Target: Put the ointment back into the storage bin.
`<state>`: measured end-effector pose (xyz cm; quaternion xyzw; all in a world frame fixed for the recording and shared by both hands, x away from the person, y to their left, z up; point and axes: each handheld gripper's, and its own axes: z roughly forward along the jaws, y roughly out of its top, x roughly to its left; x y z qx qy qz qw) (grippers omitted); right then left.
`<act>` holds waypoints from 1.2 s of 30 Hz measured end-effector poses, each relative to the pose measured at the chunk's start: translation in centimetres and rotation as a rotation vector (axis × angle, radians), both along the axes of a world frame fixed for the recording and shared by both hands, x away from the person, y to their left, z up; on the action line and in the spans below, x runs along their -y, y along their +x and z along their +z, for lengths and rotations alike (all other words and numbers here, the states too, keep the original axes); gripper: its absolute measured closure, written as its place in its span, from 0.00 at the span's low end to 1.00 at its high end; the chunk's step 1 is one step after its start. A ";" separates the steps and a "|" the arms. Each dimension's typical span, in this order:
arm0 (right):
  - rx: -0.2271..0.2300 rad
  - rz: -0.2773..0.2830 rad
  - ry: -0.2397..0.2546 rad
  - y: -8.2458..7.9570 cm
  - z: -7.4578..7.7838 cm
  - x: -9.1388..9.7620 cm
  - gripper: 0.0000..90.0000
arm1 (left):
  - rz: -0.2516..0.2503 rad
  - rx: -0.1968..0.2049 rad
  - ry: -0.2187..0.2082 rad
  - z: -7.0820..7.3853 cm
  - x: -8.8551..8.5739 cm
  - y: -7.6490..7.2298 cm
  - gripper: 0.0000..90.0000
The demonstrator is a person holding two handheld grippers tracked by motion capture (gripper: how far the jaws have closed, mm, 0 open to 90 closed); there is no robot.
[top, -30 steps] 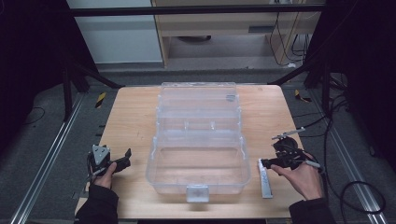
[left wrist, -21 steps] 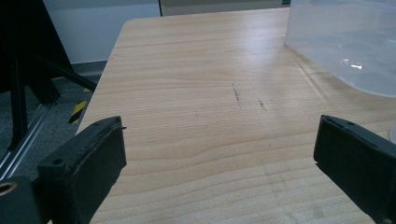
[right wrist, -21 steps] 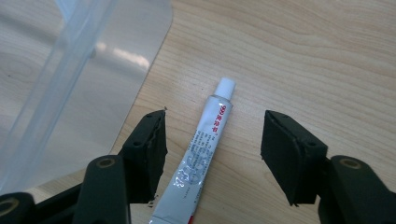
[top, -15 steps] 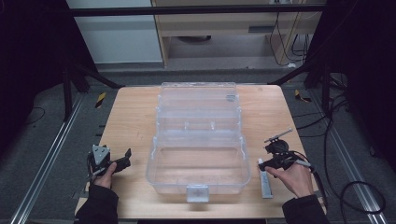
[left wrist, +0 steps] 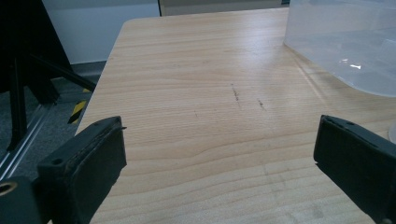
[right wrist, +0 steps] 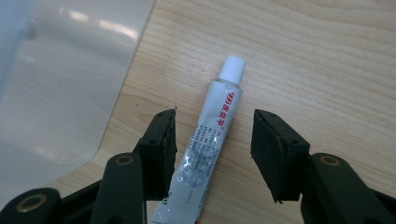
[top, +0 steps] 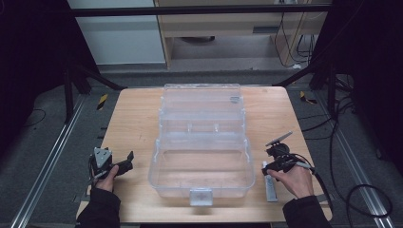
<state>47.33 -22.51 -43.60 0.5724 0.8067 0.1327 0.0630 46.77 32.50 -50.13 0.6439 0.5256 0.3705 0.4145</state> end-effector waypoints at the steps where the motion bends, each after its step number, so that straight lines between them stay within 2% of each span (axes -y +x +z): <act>1: -0.006 -0.008 0.003 0.1 -0.3 0.1 0.57 | 0.000 0.000 0.000 0.0 0.0 0.0 0.02; 16: -0.055 -0.021 -0.004 1.0 -1.8 -0.1 0.65 | -0.003 0.000 0.001 0.0 0.0 0.0 0.02; 20: -0.081 -0.031 -0.009 1.2 -2.1 -0.3 0.69 | -0.003 0.000 0.001 0.0 0.0 0.0 0.02; 36: -0.111 0.001 -0.034 1.4 -2.8 -0.8 0.77 | -0.006 0.001 0.002 0.0 0.0 0.0 0.02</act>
